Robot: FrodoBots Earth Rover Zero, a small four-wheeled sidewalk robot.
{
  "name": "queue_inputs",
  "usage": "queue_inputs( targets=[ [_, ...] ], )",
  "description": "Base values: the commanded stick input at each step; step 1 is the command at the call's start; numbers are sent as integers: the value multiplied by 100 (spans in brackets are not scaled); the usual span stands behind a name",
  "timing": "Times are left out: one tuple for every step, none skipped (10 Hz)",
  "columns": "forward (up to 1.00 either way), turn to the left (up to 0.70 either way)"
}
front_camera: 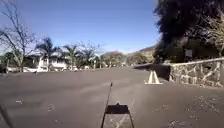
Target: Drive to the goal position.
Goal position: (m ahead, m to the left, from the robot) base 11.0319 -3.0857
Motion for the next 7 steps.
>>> queue_inputs(
  targets=[
    [100,0],
    [100,0],
    [100,0],
    [100,0],
    [100,0],
    [100,0],
    [100,0]
  ],
)
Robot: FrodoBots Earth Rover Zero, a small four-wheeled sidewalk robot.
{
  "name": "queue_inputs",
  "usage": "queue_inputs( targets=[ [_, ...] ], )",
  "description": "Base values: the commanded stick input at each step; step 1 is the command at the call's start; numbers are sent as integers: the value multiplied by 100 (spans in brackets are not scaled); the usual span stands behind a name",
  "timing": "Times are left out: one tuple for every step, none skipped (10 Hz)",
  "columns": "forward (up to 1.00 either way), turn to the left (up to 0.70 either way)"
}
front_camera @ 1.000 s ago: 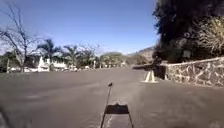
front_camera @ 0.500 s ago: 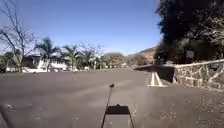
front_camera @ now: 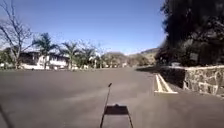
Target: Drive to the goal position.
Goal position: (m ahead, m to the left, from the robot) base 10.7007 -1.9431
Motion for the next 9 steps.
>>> queue_inputs(
  targets=[
    [100,0],
    [100,-27],
    [100,-27],
    [100,-27],
    [100,0],
    [100,0],
    [100,0],
    [100,0],
    [100,0]
  ],
)
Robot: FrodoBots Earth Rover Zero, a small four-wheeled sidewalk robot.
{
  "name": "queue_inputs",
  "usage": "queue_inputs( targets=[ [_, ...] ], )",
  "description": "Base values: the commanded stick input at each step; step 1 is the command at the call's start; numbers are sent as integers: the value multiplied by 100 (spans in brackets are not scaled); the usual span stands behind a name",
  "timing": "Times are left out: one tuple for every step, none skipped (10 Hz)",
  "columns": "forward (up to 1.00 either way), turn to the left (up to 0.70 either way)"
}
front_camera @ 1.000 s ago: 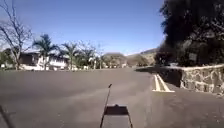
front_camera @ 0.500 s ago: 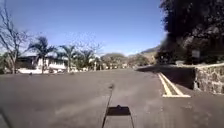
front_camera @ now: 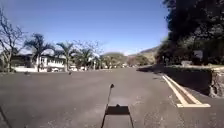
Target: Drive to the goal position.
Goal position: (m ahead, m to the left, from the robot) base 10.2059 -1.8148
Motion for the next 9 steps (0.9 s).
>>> queue_inputs(
  targets=[
    [100,0],
    [100,0],
    [100,-27],
    [100,-27],
    [100,-27],
    [100,-27],
    [100,-27],
    [100,-27],
    [100,-27]
  ],
)
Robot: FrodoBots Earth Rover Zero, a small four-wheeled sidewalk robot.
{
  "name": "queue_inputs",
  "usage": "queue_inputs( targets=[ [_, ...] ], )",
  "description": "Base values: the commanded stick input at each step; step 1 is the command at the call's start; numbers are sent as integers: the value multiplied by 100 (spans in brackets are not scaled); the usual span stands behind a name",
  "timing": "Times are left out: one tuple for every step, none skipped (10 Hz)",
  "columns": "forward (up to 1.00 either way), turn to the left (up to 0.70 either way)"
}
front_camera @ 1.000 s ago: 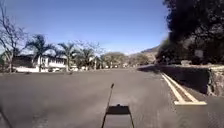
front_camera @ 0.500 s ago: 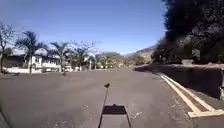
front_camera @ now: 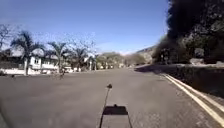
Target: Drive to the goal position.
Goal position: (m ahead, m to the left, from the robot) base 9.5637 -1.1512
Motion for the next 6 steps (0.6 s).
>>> queue_inputs(
  targets=[
    [100,-27],
    [100,-27],
    [100,-27],
    [100,0],
    [100,0],
    [100,0]
  ],
)
